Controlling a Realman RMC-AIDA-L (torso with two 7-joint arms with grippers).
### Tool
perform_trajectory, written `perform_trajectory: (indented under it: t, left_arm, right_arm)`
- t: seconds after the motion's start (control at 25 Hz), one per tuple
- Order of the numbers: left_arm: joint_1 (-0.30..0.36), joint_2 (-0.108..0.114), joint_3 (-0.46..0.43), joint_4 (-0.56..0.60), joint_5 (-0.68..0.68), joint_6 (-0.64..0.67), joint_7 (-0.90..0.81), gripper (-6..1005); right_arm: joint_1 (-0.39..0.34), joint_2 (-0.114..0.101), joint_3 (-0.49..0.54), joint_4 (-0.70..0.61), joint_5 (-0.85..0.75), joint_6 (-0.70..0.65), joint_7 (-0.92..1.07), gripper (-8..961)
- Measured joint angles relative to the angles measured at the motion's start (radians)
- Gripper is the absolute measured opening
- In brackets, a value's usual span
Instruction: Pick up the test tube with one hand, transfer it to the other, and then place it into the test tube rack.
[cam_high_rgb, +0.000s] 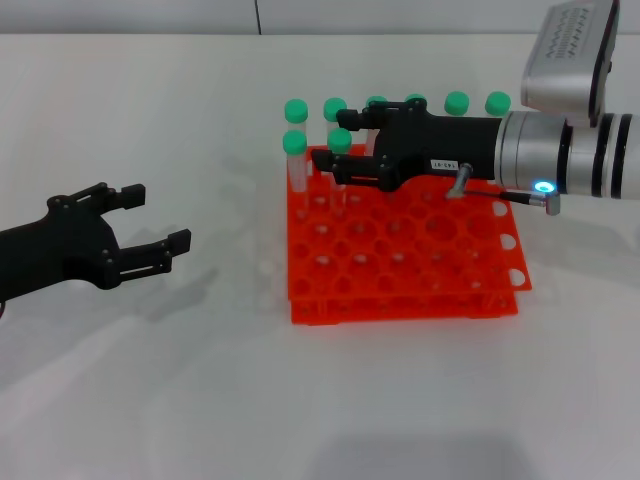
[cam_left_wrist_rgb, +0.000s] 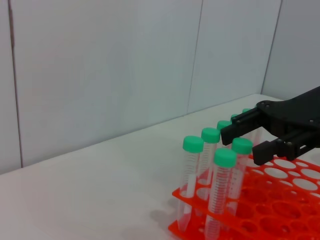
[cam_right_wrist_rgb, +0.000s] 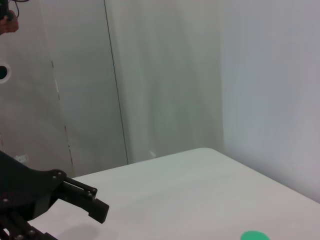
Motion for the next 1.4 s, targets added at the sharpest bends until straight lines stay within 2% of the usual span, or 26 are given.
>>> perform_trajectory:
  t: [0.16,0.44,0.68,0.76,1.0,1.16,1.2,1.4]
  left_arm:
    - [0.000,0.000,0.000,0.001,-0.002,0.000,0.000,866]
    - [0.000,0.001,-0.014,0.002,-0.002,0.001,0.002,866]
    - [-0.011,0.002,-0.048,0.001,-0.001,0.032,0.003,867]
    - [-0.017,0.004,-0.051,-0.001,-0.001,0.040,0.003,867]
    - [-0.042,0.017,-0.052,-0.019,0.000,0.050,-0.003,868]
    - [-0.085,0.039,-0.052,-0.066,0.003,0.069,-0.010,869]
    - [-0.098,0.047,-0.052,-0.085,0.005,0.076,-0.011,869]
    - [-0.197,0.099,-0.052,-0.215,0.022,0.119,-0.014,869]
  right_arm:
    - [-0.007,-0.002,0.003,-0.015,0.004,-0.023,0.011,632]
    - [-0.077,-0.020,0.001,-0.128,-0.007,-0.086,0.071,634]
    - [-0.156,-0.058,0.026,-0.270,-0.141,-0.155,0.175,643]
    - [-0.173,-0.067,0.079,-0.287,-0.203,-0.201,0.194,648]
    - [-0.210,-0.081,0.340,-0.283,-0.414,-0.386,0.197,662]
    - [-0.229,-0.099,0.423,-0.277,-0.497,-0.428,0.188,672]
    - [-0.232,-0.109,0.434,-0.269,-0.512,-0.431,0.184,674]
    - [-0.232,-0.140,0.440,-0.219,-0.544,-0.429,0.147,864]
